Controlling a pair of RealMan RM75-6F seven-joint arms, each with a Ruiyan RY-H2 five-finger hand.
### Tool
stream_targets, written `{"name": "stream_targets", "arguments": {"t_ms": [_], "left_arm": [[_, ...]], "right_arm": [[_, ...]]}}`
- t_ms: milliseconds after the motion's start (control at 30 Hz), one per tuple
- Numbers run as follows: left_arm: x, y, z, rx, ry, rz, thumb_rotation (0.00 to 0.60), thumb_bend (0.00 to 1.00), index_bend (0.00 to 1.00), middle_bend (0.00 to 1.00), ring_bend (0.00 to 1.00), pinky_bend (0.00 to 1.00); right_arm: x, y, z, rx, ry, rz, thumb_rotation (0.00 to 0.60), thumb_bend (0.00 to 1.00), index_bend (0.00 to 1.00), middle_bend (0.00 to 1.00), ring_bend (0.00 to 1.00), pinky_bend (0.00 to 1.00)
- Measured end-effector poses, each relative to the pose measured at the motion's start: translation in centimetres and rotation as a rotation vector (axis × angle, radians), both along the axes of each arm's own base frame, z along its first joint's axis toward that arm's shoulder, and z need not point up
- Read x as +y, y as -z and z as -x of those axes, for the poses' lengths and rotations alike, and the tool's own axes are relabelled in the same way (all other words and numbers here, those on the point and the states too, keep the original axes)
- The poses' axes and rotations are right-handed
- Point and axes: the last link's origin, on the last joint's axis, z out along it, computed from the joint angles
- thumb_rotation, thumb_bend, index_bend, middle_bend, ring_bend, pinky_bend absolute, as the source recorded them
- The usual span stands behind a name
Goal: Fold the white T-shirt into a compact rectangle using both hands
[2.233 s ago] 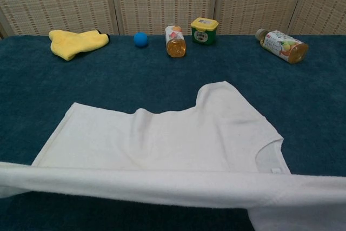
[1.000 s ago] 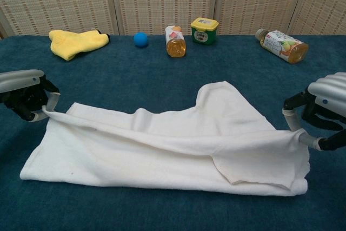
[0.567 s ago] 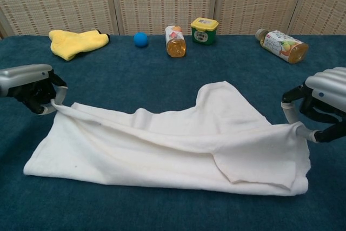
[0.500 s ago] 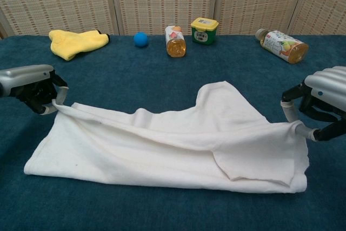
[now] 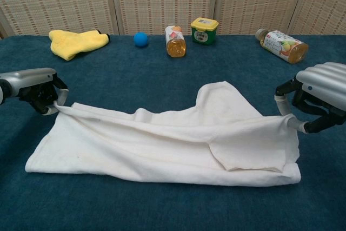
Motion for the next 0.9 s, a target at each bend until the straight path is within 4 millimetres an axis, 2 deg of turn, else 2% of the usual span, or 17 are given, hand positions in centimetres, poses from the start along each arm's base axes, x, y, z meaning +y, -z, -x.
{"name": "stream_targets", "arguments": {"t_ms": [167,433,900], "left_arm": [[0.0,0.1,0.1,0.008,-0.007,0.003,0.600,0.47,0.49,0.88,0.80,0.92],[0.2,0.1,0.1,0.013,-0.019,-0.001,0.600,0.47,0.47,0.88,0.80,0.92],[0.4,0.1,0.1,0.017,-0.033,-0.009,0.600,0.47,0.44,0.88,0.80,0.92]], "right_arm": [[-0.3,0.0,0.0,-0.006,-0.013,0.019,0.600,0.55,0.75,0.94,0.97,1.00],[-0.7,0.1,0.1,-0.024,-0.041,0.057,0.600,0.55,0.75,0.94,0.97,1.00],[-2.6,1.3,0.4,-0.050,-0.051,0.106,0.600,0.55,0.75,0.94,0.97,1.00]]}}
